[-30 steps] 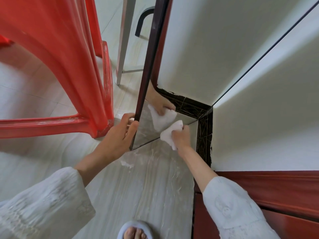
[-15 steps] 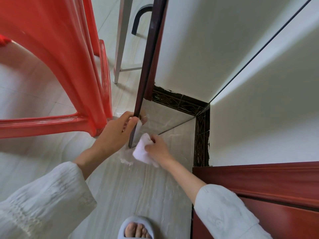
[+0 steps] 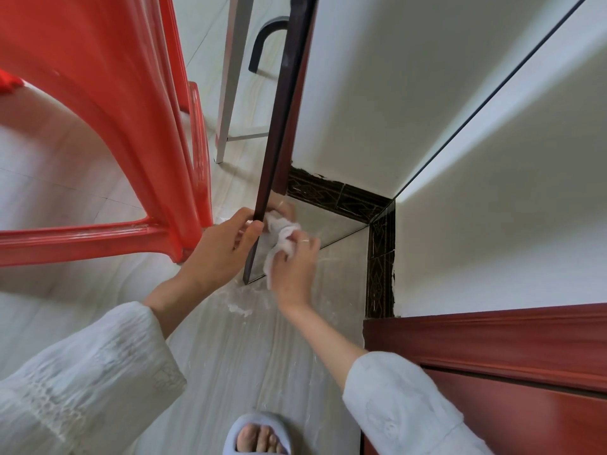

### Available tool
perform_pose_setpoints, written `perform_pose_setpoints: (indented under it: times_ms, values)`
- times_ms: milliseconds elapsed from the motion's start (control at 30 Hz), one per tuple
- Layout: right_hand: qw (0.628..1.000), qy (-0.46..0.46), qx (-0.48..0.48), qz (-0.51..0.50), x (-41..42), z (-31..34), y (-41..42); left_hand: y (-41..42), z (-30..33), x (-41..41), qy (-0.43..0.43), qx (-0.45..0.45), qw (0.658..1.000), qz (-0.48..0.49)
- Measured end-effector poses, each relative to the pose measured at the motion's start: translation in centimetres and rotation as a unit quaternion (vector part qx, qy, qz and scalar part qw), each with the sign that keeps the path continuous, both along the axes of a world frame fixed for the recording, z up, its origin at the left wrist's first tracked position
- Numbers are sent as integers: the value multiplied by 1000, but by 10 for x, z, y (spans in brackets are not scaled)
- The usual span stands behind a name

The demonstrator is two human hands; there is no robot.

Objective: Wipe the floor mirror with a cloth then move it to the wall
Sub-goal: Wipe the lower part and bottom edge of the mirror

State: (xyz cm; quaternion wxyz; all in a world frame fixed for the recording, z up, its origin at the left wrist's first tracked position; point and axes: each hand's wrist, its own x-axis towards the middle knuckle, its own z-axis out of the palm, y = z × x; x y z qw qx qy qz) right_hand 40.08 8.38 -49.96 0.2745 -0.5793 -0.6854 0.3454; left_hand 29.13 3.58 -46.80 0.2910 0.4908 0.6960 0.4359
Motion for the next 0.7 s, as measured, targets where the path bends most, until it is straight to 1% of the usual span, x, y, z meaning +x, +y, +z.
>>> perform_pose_setpoints:
  times_ms: [100,167,233,333,400,500,533,567,633,667,700]
  values:
    - [996,0,-5,93,1,-12,-20,1,-4,-1,4,1,1000,4]
    - [982,-32,-43,182,6,-14,-21,2,-5,-2,-5,0,1000,6]
    - [966,-74,-97,230,16,-12,-8,1,-2,-3,2,-7,1000,-8]
    - [954,-125,-148,228,32,-3,17,2,2,-8,31,-28,998,-37]
    - [950,-137,-170,225,39,7,25,2,4,-10,29,-56,997,-48]
    - [954,-108,-202,195,44,29,33,0,10,-7,1,-109,993,-39]
    - [955,-95,-215,179,46,38,33,-1,10,-5,5,-125,992,-26]
    - [955,-83,-230,168,48,46,33,-4,9,-4,23,-138,990,-14]
    - [951,-63,-253,165,53,62,31,-9,11,-6,87,-167,982,0]
    - [950,-59,-258,168,55,67,29,-11,12,-7,101,-187,977,3]
    - [948,-54,-262,169,57,71,27,-13,14,-7,93,-203,975,-1]
